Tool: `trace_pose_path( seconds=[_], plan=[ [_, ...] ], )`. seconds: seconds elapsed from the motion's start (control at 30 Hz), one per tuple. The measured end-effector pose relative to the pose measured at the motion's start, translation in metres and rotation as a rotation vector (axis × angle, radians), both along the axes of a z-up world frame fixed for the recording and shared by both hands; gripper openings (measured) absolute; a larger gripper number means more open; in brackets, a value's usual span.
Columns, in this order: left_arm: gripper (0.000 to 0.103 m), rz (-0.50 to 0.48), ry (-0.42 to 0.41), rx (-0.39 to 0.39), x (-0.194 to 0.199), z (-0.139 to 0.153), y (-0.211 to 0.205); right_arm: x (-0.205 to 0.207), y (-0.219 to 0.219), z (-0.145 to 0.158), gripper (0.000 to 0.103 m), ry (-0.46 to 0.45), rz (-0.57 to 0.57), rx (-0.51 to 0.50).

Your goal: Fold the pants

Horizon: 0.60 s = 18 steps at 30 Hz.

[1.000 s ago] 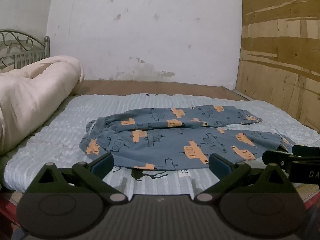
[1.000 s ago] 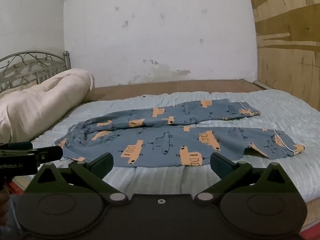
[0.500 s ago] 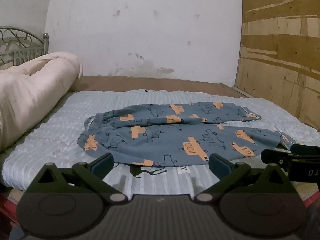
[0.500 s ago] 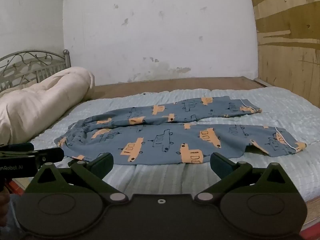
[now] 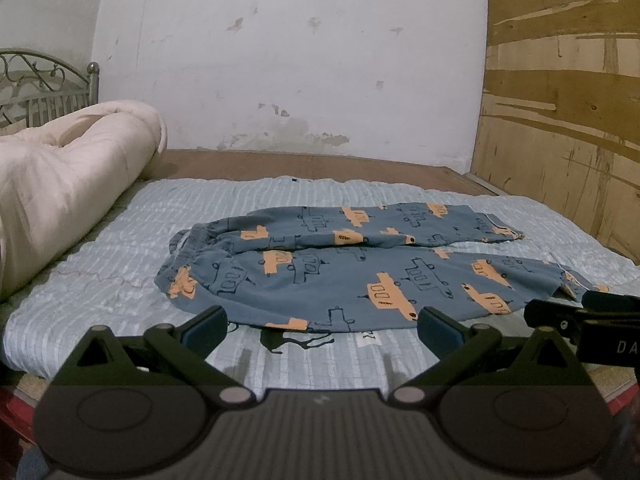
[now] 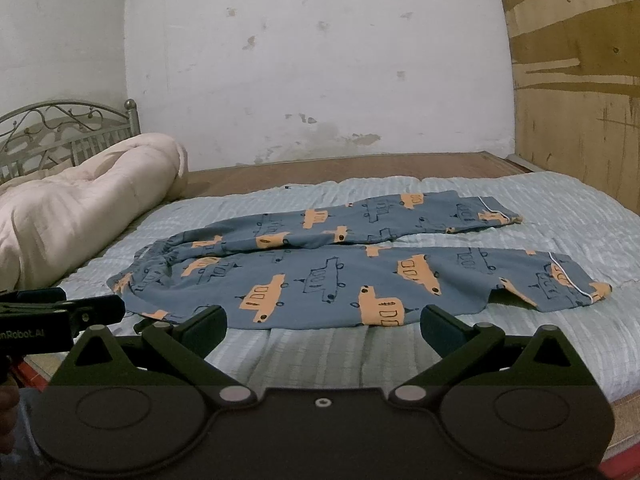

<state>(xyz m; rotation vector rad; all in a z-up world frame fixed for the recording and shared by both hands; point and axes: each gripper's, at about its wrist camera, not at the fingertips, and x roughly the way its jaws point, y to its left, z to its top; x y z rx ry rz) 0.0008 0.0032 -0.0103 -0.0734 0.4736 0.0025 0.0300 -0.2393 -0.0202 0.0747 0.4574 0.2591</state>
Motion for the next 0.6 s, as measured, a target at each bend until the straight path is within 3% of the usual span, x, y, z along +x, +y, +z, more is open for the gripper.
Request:
trace_pose_path(
  seconds=[0.6],
  plan=[
    [0.103,0.000,0.016,-0.012,0.0018,0.0009,-0.0012,0.0007,-0.0009,-0.0005,0.102,0.005,-0.001,0.001]
  ],
)
